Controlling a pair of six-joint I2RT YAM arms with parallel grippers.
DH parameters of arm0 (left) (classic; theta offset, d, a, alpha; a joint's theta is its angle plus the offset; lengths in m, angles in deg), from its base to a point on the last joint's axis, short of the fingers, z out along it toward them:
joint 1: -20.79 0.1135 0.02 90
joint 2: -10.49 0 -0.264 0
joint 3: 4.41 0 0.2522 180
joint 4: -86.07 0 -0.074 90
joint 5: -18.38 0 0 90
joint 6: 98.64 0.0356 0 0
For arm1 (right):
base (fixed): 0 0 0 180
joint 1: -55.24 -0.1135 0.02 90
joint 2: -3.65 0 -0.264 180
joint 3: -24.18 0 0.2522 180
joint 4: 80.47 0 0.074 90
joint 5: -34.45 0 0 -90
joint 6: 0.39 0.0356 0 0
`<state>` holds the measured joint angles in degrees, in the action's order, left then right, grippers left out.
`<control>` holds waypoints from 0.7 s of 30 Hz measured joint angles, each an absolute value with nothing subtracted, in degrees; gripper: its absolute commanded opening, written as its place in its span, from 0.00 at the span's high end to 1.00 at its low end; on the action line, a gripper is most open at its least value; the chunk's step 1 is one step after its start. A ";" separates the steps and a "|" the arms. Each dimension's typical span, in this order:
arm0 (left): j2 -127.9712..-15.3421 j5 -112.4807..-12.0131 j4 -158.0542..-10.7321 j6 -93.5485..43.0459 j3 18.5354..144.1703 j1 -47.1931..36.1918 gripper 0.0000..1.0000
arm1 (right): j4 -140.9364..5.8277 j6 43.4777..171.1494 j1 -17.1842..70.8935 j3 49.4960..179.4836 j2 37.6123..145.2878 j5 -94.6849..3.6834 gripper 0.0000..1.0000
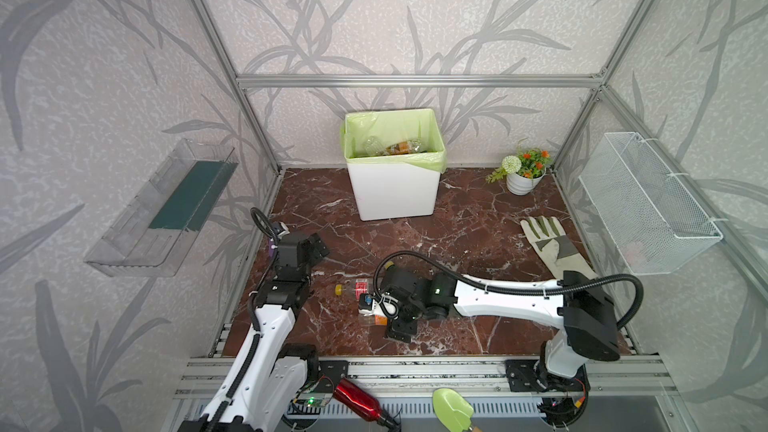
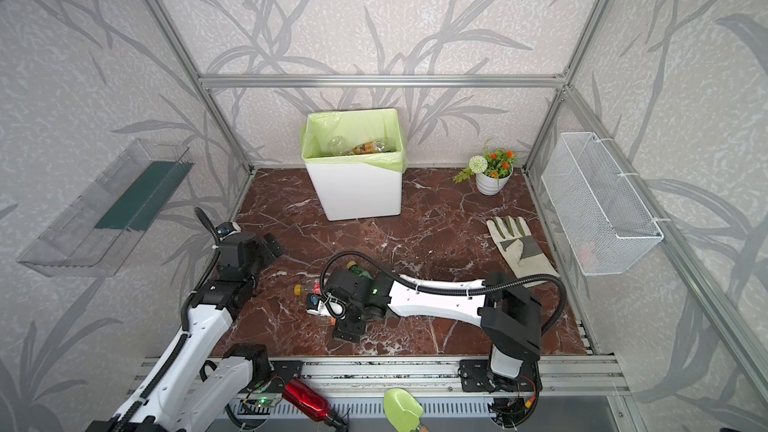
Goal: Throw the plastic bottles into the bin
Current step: 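Lower the right gripper onto the orange-labelled bottle and grasp it, then lift the orange-labelled bottle over the bin and release it with the right gripper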
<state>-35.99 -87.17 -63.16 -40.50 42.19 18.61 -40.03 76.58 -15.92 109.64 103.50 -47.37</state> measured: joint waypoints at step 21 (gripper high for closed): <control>-34.90 -88.09 -61.69 -40.26 42.19 18.61 0.01 | -26.61 68.64 -18.08 125.97 122.10 -54.89 0.30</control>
<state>-34.90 -88.09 -61.69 -40.26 42.19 18.61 -26.61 68.64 -18.08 125.97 122.10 -54.89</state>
